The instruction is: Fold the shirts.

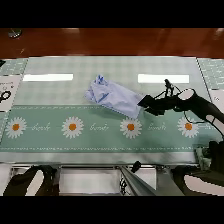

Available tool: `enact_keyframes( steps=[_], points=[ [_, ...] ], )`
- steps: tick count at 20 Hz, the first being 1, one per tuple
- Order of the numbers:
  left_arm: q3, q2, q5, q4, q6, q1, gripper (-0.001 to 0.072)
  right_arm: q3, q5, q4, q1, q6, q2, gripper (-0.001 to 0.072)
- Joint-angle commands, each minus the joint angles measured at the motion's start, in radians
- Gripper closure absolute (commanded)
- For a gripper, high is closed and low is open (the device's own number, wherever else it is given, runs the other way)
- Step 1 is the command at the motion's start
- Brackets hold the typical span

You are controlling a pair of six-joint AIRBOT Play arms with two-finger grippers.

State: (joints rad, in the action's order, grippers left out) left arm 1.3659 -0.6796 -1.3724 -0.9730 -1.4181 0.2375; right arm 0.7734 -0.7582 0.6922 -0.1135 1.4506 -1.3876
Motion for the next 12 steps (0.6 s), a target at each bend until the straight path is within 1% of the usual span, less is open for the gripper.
enact_keyframes(
  steps=[1,2,3,4,5,7,9,10,12],
  points=[
    [0.000,-0.013,-0.001,0.000,0.003,0.001,0.0692,-0.018,0.108,-0.141,-0.061,-0.050,-0.039,0.0103],
    [0.000,-0.014,-0.001,0.000,0.003,0.001,0.0692,-0.018,0.134,-0.159,-0.075,-0.050,-0.043,0.0129],
    [0.000,-0.014,-0.001,0.000,0.003,0.001,0.0692,-0.016,0.161,-0.164,-0.083,-0.050,-0.043,0.0201],
    [0.000,-0.014,-0.001,0.000,0.003,0.001,0.0692,-0.008,0.169,-0.164,-0.087,-0.050,-0.043,0.0295],
    [0.000,-0.014,-0.001,0.000,0.003,0.001,0.0692,0.000,0.176,-0.163,-0.088,-0.051,-0.043,0.0366],
    [0.000,-0.014,0.000,0.000,0.004,0.001,0.0692,0.027,0.164,-0.163,-0.088,-0.070,-0.040,0.0673],
    [0.000,-0.020,0.000,0.000,0.011,0.001,0.0692,0.100,0.091,-0.147,-0.088,-0.124,-0.016,0.0682],
    [0.000,-0.027,0.000,0.000,0.011,0.001,0.0692,0.161,0.045,-0.106,-0.087,-0.135,0.013,0.0682],
    [0.000,-0.045,0.000,0.000,0.016,-0.004,0.0692,0.319,-0.050,-0.015,-0.084,-0.106,0.081,0.0682]
  ],
)
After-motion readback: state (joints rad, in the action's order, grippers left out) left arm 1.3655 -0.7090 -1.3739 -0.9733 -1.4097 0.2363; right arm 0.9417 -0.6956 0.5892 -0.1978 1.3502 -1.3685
